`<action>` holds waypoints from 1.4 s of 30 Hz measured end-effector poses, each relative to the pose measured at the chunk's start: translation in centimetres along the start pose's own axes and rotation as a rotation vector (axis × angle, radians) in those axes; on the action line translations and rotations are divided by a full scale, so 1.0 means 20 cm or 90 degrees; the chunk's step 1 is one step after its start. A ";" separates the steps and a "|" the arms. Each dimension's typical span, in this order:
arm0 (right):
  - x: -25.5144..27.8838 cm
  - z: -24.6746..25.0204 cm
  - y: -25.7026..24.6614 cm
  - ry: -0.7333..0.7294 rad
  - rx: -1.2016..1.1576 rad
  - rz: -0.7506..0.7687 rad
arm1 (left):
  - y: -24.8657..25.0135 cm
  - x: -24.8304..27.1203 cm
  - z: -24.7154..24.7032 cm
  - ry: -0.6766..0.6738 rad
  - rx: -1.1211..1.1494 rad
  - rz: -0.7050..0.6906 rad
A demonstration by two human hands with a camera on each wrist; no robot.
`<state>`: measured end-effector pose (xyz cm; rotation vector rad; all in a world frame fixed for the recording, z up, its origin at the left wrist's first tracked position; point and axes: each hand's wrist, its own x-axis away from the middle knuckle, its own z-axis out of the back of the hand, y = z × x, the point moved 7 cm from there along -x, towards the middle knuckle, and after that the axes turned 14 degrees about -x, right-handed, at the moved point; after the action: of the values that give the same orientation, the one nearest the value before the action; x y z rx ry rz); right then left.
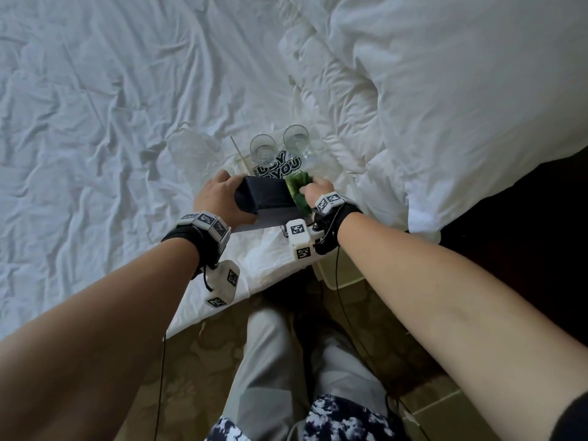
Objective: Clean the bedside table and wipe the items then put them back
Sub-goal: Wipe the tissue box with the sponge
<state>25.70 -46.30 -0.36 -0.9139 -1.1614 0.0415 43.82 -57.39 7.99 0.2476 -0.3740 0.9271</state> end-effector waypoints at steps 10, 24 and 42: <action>-0.06 -0.21 -0.03 -0.069 -0.087 0.070 | 0.04 -0.03 0.00 -0.012 -0.003 0.017; 0.19 -0.26 -0.21 -0.155 -0.295 0.064 | 0.07 -0.06 0.03 -0.035 -0.007 0.000; 0.12 0.06 -0.04 0.018 -0.346 0.000 | 0.09 0.03 0.08 -0.008 0.043 -0.022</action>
<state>25.54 -44.92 2.10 -1.3855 -1.1655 -0.2993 42.26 -56.44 9.79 0.3208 -0.3488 0.9049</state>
